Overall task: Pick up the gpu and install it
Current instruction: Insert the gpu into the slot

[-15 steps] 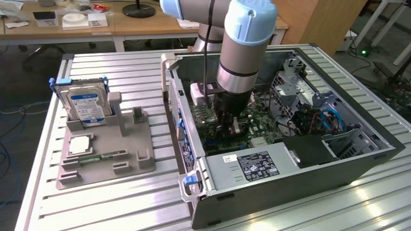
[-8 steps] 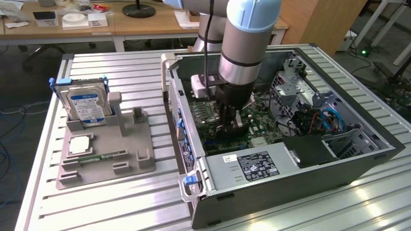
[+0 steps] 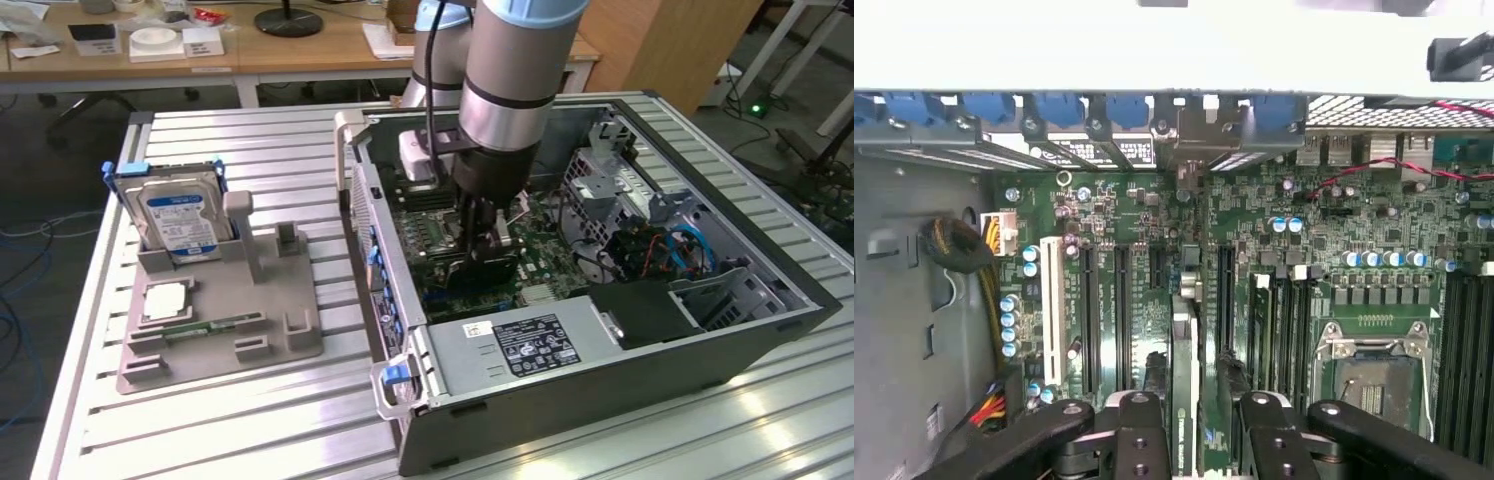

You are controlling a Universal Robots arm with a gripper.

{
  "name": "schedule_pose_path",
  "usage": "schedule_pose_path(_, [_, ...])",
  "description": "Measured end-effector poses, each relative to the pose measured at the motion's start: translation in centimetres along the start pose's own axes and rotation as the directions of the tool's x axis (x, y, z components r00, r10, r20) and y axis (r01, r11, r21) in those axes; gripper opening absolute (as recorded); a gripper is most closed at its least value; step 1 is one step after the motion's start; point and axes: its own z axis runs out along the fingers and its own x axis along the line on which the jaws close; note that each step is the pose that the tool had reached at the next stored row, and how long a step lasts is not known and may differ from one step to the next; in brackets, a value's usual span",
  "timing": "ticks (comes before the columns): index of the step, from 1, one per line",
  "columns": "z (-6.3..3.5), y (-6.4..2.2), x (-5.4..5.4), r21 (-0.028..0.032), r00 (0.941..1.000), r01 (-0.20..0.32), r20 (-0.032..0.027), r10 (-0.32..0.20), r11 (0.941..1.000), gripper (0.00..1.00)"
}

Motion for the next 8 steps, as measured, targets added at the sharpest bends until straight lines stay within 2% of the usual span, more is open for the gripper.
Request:
schedule_pose_path(4, [-0.01,0.0,0.0,0.0001,1.0,0.0,0.0001,0.0,1.0,0.33])
schedule_pose_path(6, [-0.01,0.0,0.0,0.0001,1.0,0.0,-0.0001,0.0,1.0,0.2])
schedule_pose_path(7, [-0.01,0.0,0.0,0.0001,1.0,0.0,-0.0001,0.0,1.0,0.2])
schedule_pose_path(8, [-0.02,0.0,0.0,0.0001,1.0,0.0,-0.0001,0.0,1.0,0.15])
